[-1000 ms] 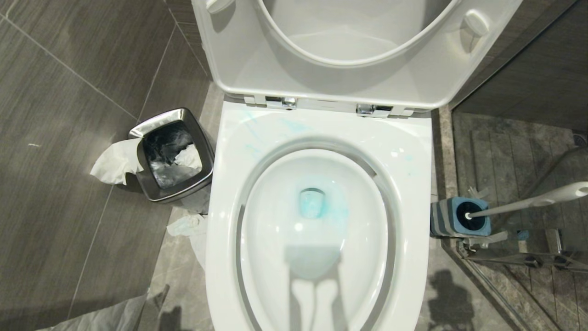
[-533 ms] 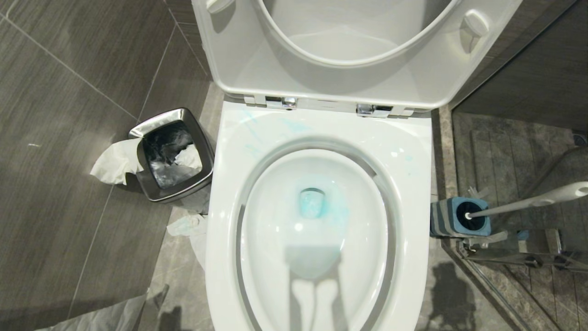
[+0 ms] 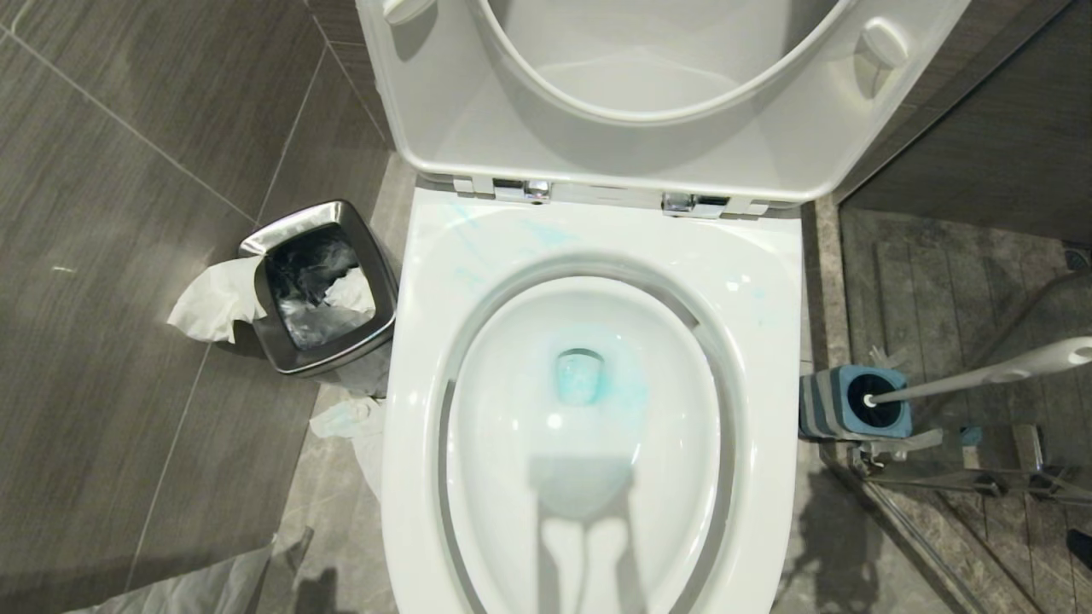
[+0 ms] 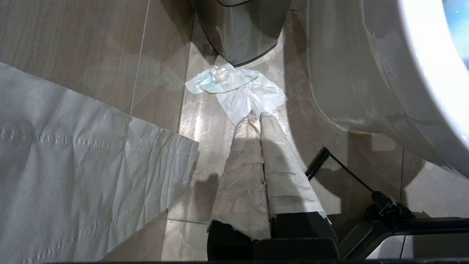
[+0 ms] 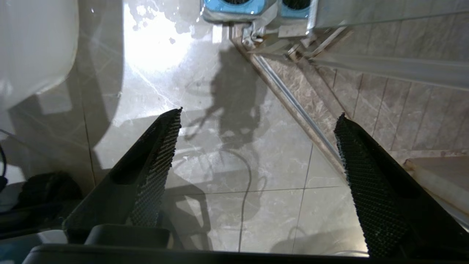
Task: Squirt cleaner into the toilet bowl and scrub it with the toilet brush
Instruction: Scrub the toilet bowl
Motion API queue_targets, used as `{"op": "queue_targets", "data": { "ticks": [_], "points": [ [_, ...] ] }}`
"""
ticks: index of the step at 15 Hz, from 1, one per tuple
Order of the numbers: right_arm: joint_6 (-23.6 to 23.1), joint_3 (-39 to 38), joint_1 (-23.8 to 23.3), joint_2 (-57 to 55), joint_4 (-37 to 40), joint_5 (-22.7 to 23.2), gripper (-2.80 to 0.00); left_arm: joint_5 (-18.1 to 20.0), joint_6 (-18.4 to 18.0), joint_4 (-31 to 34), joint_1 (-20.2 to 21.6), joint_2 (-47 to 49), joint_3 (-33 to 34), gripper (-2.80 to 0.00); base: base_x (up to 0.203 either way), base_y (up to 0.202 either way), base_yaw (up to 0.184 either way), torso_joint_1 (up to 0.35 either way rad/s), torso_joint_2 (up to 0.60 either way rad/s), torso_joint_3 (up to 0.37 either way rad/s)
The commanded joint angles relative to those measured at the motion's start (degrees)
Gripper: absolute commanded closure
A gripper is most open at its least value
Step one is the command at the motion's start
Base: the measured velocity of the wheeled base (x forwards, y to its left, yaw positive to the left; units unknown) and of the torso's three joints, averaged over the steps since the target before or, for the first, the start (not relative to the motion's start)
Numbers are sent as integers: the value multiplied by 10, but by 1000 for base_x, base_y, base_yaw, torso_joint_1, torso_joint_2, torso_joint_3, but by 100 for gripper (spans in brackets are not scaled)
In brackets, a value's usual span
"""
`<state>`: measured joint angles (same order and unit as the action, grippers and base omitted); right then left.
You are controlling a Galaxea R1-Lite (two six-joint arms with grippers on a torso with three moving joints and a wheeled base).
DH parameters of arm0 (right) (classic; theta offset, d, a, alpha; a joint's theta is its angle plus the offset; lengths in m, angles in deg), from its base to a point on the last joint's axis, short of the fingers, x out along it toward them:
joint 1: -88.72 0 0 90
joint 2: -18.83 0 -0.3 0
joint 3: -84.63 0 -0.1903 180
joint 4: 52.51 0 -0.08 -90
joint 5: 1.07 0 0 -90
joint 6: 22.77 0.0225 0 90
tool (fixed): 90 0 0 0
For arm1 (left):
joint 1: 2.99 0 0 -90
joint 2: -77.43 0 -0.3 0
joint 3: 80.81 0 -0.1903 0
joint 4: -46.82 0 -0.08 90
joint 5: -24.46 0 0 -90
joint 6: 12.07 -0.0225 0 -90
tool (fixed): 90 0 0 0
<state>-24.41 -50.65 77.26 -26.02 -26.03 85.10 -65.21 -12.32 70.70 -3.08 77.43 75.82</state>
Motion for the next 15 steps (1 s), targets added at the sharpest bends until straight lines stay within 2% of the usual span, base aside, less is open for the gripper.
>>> {"op": "queue_targets", "data": {
  "ticks": [1, 3, 6, 7, 10, 15],
  "points": [
    [0, -58, -1, -65, -121, 1, -280, 0, 0, 0, 0, 0, 1, 0, 0, 0, 0, 0, 0, 0],
    [-1, -118, -1, -130, -275, 5, -280, 0, 0, 0, 0, 0, 1, 0, 0, 0, 0, 0, 0, 0],
    [-2, -168, -2, -223, -429, 9, -280, 0, 0, 0, 0, 0, 1, 0, 0, 0, 0, 0, 0, 0],
    [-3, -175, -3, -242, -463, 9, -280, 0, 0, 0, 0, 0, 1, 0, 0, 0, 0, 0, 0, 0],
    [-5, -177, -15, -278, -492, 9, -280, 0, 0, 0, 0, 0, 1, 0, 0, 0, 0, 0, 0, 0],
    [-7, -168, -52, -395, -613, 15, -280, 0, 0, 0, 0, 0, 1, 0, 0, 0, 0, 0, 0, 0]
  ]
}}
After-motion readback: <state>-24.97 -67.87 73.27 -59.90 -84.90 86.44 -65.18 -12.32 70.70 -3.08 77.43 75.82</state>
